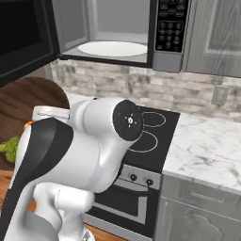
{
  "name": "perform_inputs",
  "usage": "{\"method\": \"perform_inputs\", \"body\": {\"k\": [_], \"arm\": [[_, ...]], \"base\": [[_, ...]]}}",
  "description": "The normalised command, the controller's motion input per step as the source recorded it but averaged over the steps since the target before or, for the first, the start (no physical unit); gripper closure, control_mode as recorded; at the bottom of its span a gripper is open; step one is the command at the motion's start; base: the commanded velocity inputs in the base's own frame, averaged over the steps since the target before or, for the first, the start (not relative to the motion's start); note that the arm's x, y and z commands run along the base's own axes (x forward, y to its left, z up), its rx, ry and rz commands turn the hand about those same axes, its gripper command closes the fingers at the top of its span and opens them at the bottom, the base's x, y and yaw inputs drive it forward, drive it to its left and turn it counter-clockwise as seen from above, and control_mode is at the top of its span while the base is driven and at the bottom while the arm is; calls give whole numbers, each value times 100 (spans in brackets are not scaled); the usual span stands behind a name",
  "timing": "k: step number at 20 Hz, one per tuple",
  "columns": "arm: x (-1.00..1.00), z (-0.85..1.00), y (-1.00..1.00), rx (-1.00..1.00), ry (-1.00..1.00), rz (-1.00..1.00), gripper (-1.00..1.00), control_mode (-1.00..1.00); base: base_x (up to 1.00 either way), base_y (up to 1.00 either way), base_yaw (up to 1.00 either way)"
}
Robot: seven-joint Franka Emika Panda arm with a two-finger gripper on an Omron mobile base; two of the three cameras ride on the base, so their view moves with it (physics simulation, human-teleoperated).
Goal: Place the bowl containing the broccoli and shrimp in the microwave. Close the microwave door and press the start button to microwave the meal.
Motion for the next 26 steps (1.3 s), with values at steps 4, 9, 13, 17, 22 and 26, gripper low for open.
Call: {"method": "perform_inputs", "body": {"k": [4, 9, 13, 17, 22, 26], "arm": [[0, 0, 0, 0, 0, 0, 100, 100], [0, 0, 0, 0, 0, 0, 100, 100], [0, 0, 0, 0, 0, 0, 100, 100], [0, 0, 0, 0, 0, 0, 100, 100], [0, 0, 3, 0, 0, 0, 100, -100], [1, 0, 0, 0, 0, 0, 100, -100]], "base": [[49, -14, 0], [47, -44, 0], [37, 0, 0], [15, 11, 0], [0, 0, 0], [0, 0, 0]]}}
